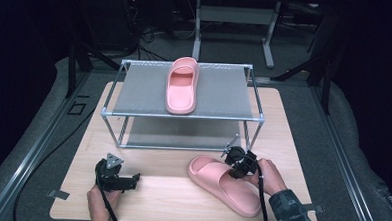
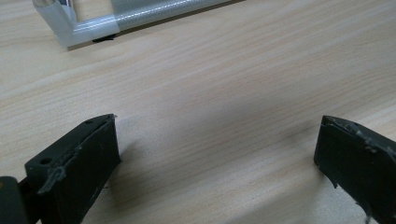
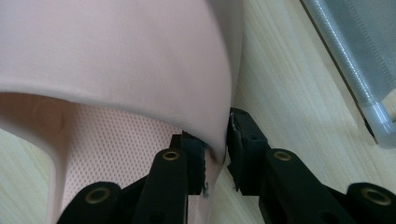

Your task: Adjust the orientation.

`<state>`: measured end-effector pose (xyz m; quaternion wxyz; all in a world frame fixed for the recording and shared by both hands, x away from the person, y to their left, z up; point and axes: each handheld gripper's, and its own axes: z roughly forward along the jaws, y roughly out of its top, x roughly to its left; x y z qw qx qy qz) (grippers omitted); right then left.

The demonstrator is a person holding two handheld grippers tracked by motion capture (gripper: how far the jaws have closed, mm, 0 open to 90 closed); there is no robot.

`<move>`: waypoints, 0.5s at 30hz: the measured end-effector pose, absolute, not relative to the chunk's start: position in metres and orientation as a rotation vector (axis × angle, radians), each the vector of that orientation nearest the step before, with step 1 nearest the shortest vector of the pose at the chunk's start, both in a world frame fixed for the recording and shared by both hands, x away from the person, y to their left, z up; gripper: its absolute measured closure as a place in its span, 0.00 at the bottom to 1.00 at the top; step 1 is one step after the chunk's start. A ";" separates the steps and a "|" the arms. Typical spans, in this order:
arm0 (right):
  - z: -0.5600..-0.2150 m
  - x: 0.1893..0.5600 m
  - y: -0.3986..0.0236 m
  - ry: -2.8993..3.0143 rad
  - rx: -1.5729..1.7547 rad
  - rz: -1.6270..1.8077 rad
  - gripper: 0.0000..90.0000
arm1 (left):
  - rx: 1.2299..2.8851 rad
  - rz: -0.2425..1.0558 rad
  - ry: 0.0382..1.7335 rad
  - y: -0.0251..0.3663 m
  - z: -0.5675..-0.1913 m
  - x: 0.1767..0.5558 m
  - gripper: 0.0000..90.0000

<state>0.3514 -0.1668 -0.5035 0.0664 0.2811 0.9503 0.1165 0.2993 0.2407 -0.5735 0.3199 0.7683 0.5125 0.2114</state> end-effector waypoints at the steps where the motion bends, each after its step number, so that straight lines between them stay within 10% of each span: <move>1: -0.504 0.352 -0.167 2.866 0.845 0.353 0.89 | 2.019 0.556 1.347 0.241 -0.573 0.299 0.00; 15: -0.496 0.357 -0.164 2.833 0.712 0.361 0.92 | 2.020 0.556 1.347 0.241 -0.573 0.299 0.00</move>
